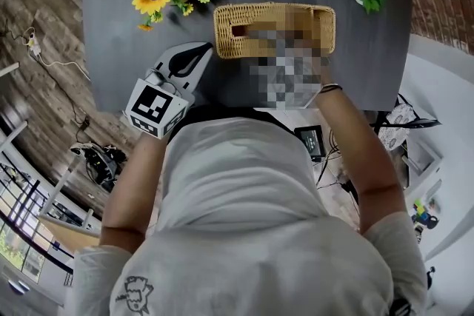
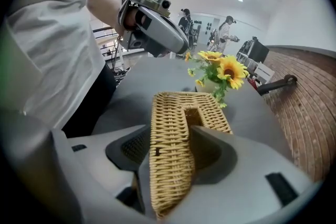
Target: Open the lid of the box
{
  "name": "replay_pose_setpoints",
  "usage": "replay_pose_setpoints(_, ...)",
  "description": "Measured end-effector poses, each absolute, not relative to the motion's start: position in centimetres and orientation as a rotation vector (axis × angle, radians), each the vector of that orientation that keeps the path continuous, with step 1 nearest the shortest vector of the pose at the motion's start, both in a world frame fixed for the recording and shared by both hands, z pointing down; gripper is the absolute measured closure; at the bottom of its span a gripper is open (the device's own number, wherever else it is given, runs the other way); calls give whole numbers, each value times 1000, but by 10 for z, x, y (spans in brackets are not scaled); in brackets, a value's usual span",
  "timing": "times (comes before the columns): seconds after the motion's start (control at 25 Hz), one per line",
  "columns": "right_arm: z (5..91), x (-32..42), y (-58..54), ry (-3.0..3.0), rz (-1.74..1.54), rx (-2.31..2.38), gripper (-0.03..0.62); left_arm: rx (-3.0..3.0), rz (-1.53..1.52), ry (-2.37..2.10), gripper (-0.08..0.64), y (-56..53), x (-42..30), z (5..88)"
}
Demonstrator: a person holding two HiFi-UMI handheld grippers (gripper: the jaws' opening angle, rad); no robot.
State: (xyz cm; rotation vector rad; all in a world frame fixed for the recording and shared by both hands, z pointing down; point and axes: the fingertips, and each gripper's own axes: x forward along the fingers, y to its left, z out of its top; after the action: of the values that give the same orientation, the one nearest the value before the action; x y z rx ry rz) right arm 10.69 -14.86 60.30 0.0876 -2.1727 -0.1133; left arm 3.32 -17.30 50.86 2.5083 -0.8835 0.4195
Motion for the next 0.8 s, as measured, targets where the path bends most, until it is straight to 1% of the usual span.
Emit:
replay_pose_setpoints(0.16, 586, 105, -151, -2184, -103, 80, 366, 2515, 416, -899, 549, -174, 29, 504)
replay_pose_setpoints(0.2, 580, 104, -152, -2190, -104, 79, 380, 2518, 414, -903, 549, -175, 28, 502)
replay_pose_setpoints(0.28, 568, 102, -154, -2200, -103, 79, 439, 2524, 407, -910, 549, -176, 26, 499)
replay_pose_setpoints(0.64, 513, 99, -181, -2233, -143, 93, 535, 2555, 383, -946, 549, -189, 21, 478)
replay_pose_setpoints(0.8, 495, 96, -206, -2245, -154, 103, 546, 2559, 376, -961, 549, -196, 17, 473)
